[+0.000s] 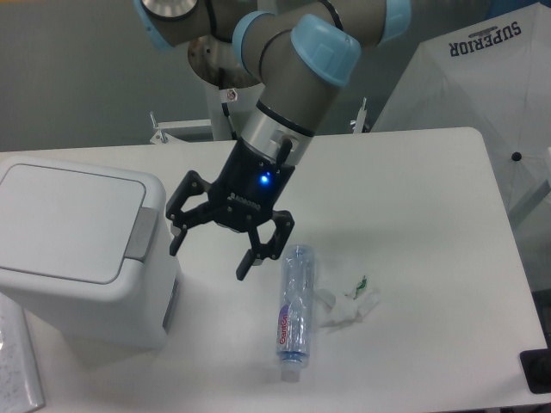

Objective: Open the trash can
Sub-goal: 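Move the gripper over to the white trash bin's lid edge, then lower the gripper fingers onto the lid edge and push it open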

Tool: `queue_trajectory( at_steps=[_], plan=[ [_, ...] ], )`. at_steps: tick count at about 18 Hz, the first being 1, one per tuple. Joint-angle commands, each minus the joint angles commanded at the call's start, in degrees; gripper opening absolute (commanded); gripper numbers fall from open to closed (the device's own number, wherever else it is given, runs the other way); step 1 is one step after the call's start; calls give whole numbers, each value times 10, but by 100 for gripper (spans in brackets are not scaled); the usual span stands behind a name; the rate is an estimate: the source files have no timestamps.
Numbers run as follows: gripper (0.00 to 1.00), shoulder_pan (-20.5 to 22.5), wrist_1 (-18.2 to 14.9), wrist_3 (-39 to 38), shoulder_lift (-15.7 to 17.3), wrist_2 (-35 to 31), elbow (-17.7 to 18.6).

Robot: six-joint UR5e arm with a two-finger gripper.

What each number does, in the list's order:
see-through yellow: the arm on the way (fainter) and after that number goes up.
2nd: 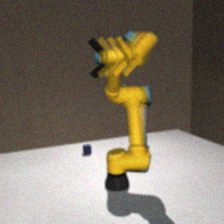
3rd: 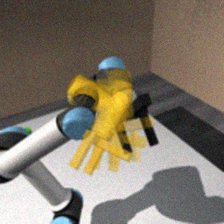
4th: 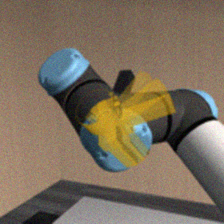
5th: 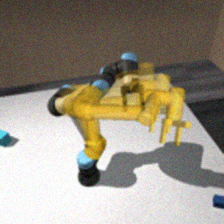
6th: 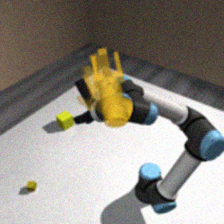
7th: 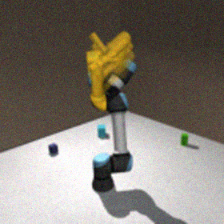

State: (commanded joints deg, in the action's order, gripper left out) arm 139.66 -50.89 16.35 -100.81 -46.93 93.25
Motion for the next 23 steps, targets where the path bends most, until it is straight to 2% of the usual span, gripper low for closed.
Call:
queue_trajectory(
  at_steps=[10,23],
  plan=[
    [100,-19,1,8,17,-2,38],
    [100,-20,3,13,6,-2,38]
  ],
)
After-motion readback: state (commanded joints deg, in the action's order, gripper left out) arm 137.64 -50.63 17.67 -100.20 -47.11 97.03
